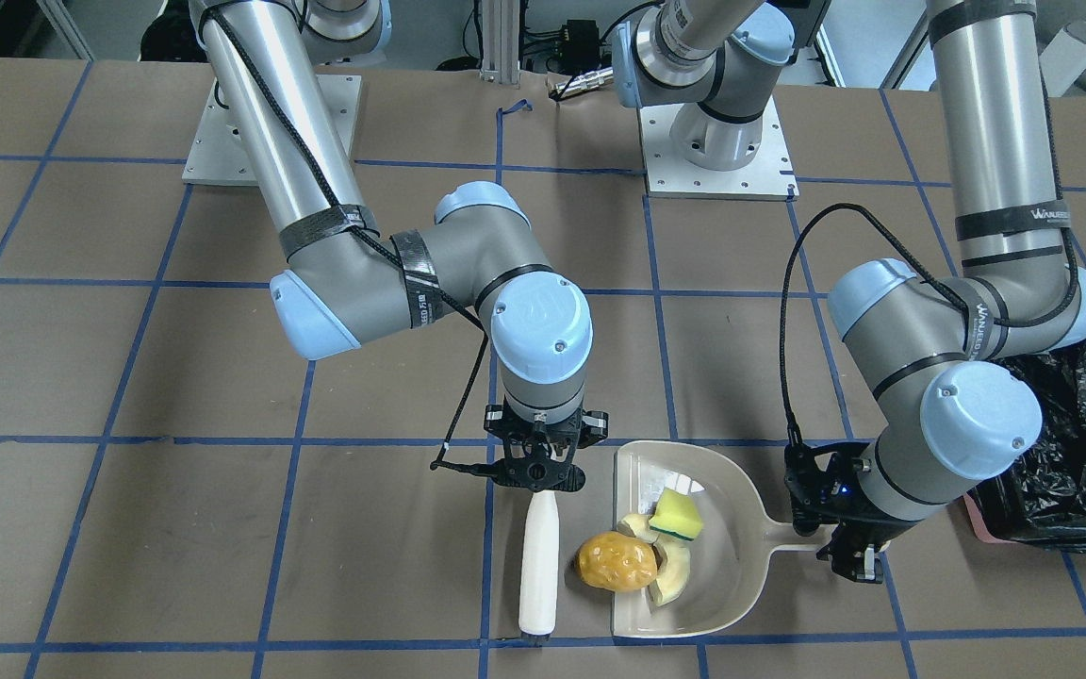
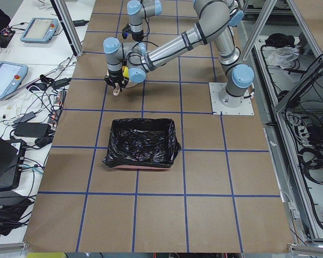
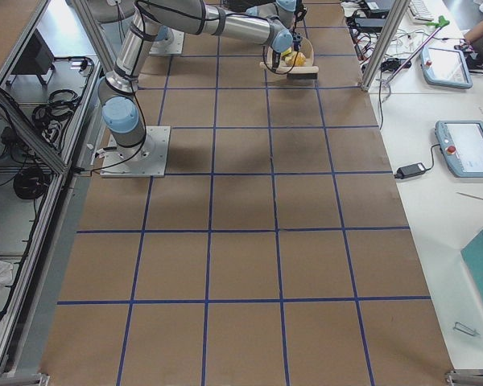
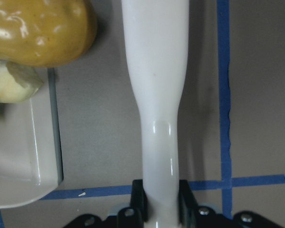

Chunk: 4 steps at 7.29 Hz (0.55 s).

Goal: Sweep and dump trash into bin
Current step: 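Brush the remaining debris farther into the dustpan with the right gripper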

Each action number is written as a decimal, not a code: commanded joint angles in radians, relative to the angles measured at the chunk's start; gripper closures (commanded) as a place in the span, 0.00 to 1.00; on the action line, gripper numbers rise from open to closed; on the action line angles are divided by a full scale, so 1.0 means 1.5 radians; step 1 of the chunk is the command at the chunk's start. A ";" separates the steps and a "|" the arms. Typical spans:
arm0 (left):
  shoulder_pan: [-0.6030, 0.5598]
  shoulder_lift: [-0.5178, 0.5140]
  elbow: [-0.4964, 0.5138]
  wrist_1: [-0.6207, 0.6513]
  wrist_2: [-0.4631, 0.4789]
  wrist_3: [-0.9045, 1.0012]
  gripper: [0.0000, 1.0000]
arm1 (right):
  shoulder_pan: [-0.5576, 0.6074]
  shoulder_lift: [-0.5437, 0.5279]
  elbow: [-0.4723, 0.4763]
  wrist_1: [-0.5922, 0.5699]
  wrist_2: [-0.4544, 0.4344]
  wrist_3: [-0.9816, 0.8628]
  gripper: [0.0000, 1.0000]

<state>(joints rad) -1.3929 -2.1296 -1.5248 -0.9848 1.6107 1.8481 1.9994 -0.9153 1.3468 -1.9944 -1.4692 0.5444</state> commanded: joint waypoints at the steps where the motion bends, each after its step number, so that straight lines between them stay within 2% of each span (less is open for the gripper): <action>1: 0.000 0.000 0.000 0.000 0.000 -0.001 1.00 | 0.015 0.001 -0.006 -0.002 0.018 0.049 1.00; 4: 0.000 -0.001 0.000 0.000 0.000 -0.001 1.00 | 0.032 0.014 -0.016 -0.010 0.019 0.082 1.00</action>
<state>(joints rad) -1.3928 -2.1304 -1.5248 -0.9848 1.6107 1.8469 2.0366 -0.9050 1.3271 -2.0027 -1.4414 0.6498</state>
